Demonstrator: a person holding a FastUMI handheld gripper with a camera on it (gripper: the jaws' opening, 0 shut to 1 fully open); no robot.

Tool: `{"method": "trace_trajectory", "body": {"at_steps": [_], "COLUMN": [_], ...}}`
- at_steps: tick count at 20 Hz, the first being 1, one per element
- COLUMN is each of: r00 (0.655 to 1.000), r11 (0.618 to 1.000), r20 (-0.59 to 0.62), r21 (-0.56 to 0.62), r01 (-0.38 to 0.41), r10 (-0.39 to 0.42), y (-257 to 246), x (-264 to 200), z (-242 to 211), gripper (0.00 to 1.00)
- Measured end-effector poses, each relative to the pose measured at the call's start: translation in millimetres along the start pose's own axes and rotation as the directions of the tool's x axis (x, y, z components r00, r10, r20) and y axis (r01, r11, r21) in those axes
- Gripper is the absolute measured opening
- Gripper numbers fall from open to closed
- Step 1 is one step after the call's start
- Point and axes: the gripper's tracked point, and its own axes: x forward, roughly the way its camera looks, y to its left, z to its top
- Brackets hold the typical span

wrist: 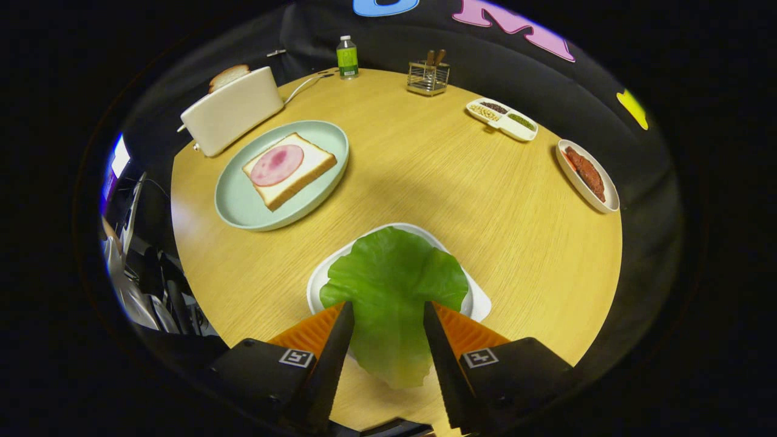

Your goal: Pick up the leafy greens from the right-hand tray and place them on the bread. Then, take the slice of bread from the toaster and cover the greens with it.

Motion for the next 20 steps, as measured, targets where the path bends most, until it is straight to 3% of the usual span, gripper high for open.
{"method": "trace_trajectory", "body": {"at_steps": [2,4,9,10,15,20], "r00": [0.999,0.999,0.999,0.999,0.995,0.971], "r11": [1.0,1.0,0.998,0.998,0.996,0.994], "r20": [-0.04,-0.043,-0.034,-0.032,0.085,0.237], "r21": [0.003,0.017,0.058,0.06,0.081,0.113], "r01": [-0.008,-0.011,0.017,0.018,0.035,0.009], "r10": [0.009,0.012,-0.015,-0.016,-0.042,-0.036], "y": [2.0,0.4,-7.4,-7.3,-6.1,10.0], "x": [7.6,7.4,6.1,5.1,-28.8,-86.0], "z": [-9.3,-10.5,-9.3,-10.2,12.4,58.3], "gripper": [0.72,0.65,0.13,0.09,0.06,0.06]}}
